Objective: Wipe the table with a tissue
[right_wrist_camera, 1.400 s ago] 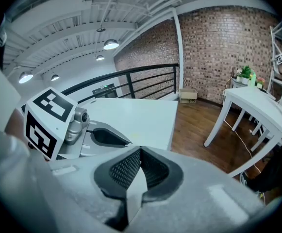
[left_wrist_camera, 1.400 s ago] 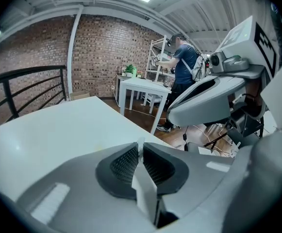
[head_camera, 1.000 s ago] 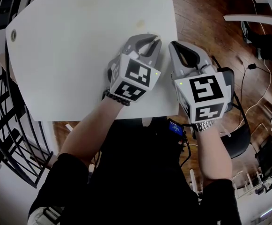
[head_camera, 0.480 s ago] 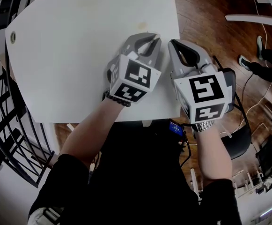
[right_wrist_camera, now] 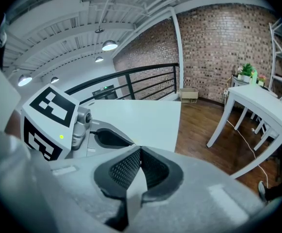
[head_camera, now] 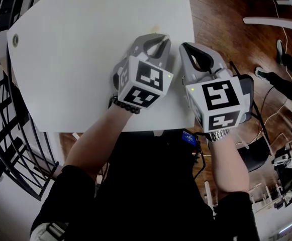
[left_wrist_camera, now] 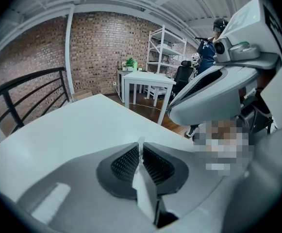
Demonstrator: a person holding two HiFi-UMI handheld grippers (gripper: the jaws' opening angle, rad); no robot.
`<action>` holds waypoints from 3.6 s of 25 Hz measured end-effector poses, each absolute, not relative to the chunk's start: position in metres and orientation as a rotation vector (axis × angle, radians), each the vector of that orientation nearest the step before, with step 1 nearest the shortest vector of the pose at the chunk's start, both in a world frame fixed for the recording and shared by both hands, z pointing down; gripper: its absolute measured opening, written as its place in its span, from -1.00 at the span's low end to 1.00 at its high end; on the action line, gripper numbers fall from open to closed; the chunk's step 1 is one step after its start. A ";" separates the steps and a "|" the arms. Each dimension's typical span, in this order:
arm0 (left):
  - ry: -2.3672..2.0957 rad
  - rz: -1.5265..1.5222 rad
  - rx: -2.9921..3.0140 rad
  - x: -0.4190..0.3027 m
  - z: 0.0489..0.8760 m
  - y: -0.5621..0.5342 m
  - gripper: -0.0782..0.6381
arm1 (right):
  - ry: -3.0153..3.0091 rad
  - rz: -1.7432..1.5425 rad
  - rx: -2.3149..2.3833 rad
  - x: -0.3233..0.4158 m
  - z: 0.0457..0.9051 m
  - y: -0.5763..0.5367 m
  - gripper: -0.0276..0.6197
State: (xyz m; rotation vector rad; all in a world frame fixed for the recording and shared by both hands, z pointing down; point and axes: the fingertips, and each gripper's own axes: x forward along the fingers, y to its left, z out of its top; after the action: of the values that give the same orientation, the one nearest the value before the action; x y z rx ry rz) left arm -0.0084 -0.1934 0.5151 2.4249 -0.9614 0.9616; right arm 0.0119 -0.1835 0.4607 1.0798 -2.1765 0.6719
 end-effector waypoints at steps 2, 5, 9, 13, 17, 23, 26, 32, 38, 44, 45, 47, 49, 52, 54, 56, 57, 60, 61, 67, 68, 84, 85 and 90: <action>-0.962 0.971 2.423 -0.009 0.515 -0.195 -0.67 | -2.178 0.673 1.078 0.011 0.461 -0.185 -0.94; -0.970 0.979 2.423 -0.011 0.516 -0.197 -0.67 | -2.178 0.672 1.075 0.010 0.462 -0.186 -0.94; -0.985 0.978 2.413 -0.016 0.516 -0.201 -0.67 | -2.177 0.671 1.071 0.009 0.462 -0.187 -0.94; -0.993 0.979 2.404 -0.019 0.513 -0.204 -0.67 | -2.180 0.670 1.068 0.007 0.460 -0.188 -0.94; -0.990 0.985 2.397 -0.020 0.514 -0.206 -0.67 | -2.181 0.669 1.067 0.004 0.460 -0.191 -0.94; -1.018 0.983 2.384 -0.029 0.513 -0.218 -0.67 | -2.178 0.671 1.068 0.003 0.460 -0.193 -0.94; -1.027 0.979 2.377 -0.032 0.513 -0.223 -0.67 | -2.177 0.674 1.068 0.002 0.461 -0.195 -0.94; -1.042 0.975 2.362 -0.032 0.516 -0.225 -0.67 | -2.176 0.675 1.071 0.004 0.462 -0.196 -0.94; -1.093 0.970 2.337 -0.037 0.515 -0.237 -0.67 | -2.179 0.676 1.074 0.006 0.460 -0.195 -0.94; -1.141 0.949 2.310 -0.044 0.516 -0.247 -0.67 | -2.181 0.676 1.079 0.008 0.460 -0.196 -0.94; -1.155 0.944 2.305 -0.048 0.515 -0.248 -0.67 | -2.183 0.674 1.080 0.007 0.459 -0.196 -0.94; -1.192 0.935 2.295 -0.057 0.511 -0.251 -0.67 | -2.185 0.669 1.080 0.006 0.456 -0.195 -0.94; -1.229 0.922 2.287 -0.065 0.505 -0.254 -0.67 | -2.188 0.661 1.081 0.006 0.453 -0.194 -0.94; -1.275 0.909 2.282 -0.078 0.495 -0.256 -0.67 | -2.194 0.648 1.079 0.005 0.447 -0.192 -0.94; -1.302 0.903 2.279 -0.085 0.488 -0.256 -0.67 | -2.200 0.638 1.078 0.004 0.443 -0.190 -0.94; -1.324 0.896 2.278 -0.091 0.481 -0.254 -0.67 | -2.205 0.626 1.080 0.004 0.437 -0.188 -0.94; -1.334 0.892 2.277 -0.094 0.477 -0.252 -0.67 | -2.207 0.620 1.080 0.004 0.434 -0.187 -0.94; -1.367 0.880 2.274 -0.103 0.465 -0.247 -0.67 | -2.214 0.603 1.081 0.004 0.424 -0.182 -0.94; -1.378 0.877 2.274 -0.105 0.461 -0.246 -0.67 | -2.216 0.598 1.081 0.004 0.420 -0.181 -0.94; -1.455 0.851 2.263 -0.123 0.437 -0.238 -0.67 | -2.224 0.571 1.091 0.012 0.402 -0.175 -0.94; -1.468 0.846 2.261 -0.125 0.432 -0.236 -0.67 | -2.226 0.566 1.093 0.013 0.398 -0.174 -0.94; -1.526 0.816 2.229 -0.166 0.387 -0.223 -0.67 | -2.227 0.529 1.106 0.003 0.347 -0.169 -0.94; -1.520 0.817 2.226 -0.168 0.384 -0.224 -0.67 | -2.226 0.531 1.106 0.001 0.343 -0.170 -0.94; -1.498 0.800 2.246 -0.164 0.383 -0.225 -0.67 | -2.216 0.540 1.118 0.002 0.343 -0.171 -0.94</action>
State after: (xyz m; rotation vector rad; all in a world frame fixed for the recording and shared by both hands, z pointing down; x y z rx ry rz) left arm -0.1643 -0.2254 0.3833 2.2465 -1.4982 0.8002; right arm 0.0017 -0.1712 0.3430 1.1182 -2.2155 0.5401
